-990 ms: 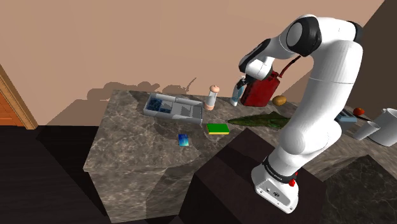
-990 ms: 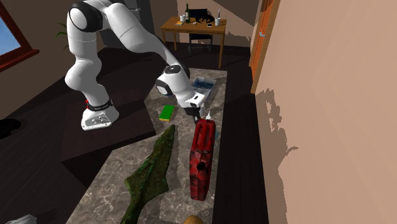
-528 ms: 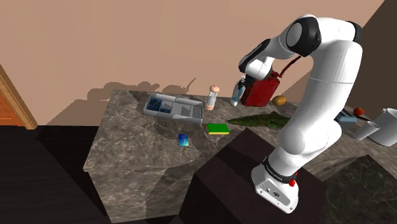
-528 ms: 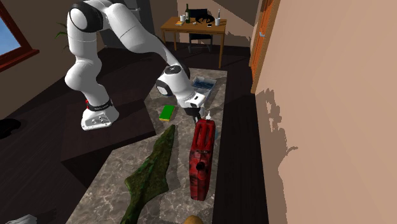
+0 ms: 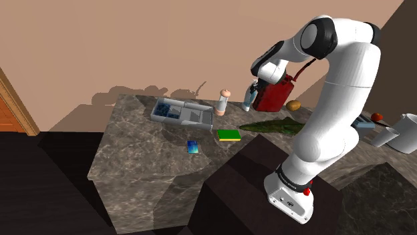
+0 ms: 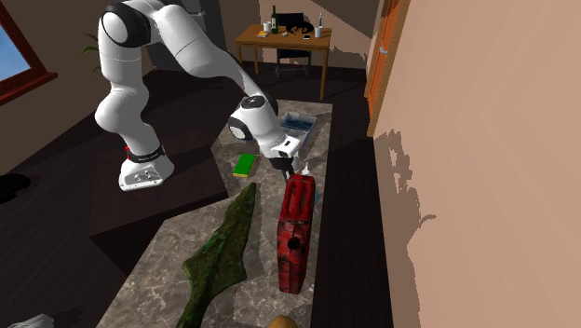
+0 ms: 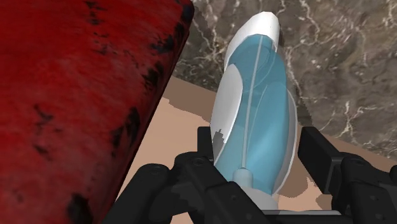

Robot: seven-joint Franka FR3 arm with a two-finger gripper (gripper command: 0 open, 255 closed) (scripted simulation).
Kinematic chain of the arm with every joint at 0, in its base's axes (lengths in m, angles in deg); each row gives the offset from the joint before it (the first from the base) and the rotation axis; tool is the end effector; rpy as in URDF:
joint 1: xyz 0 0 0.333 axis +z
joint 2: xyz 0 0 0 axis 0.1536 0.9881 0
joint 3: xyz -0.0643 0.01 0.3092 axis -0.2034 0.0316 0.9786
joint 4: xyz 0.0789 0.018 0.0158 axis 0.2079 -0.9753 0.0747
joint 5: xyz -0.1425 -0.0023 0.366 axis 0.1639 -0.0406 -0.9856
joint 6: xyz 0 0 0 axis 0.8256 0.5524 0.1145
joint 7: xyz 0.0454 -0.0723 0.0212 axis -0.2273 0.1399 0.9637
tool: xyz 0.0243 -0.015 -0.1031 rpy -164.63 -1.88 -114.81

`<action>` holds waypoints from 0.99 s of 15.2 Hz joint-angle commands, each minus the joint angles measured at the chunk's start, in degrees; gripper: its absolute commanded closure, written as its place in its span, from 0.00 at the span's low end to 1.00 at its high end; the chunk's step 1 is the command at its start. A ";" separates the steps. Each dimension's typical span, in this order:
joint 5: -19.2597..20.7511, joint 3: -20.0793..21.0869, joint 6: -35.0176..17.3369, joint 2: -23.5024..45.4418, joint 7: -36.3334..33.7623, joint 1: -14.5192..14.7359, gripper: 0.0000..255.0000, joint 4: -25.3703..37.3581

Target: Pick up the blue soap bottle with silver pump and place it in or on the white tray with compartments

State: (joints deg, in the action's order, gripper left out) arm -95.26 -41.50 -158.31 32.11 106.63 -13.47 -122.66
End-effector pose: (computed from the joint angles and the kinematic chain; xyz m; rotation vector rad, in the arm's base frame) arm 0.4203 -0.4139 0.2738 2.8631 -0.3799 0.4778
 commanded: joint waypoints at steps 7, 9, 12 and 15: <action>4.47 -3.61 3.44 -3.60 -3.65 2.84 1.00 -0.21; 6.01 -4.67 4.63 -4.78 -4.86 3.65 1.00 -0.12; 8.30 -6.06 6.46 -6.51 -6.64 4.71 1.00 0.13; 10.55 -7.23 8.33 -8.20 -8.36 5.59 1.00 0.52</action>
State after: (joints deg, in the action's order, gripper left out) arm -85.63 -48.24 -150.63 24.68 98.93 -8.24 -122.11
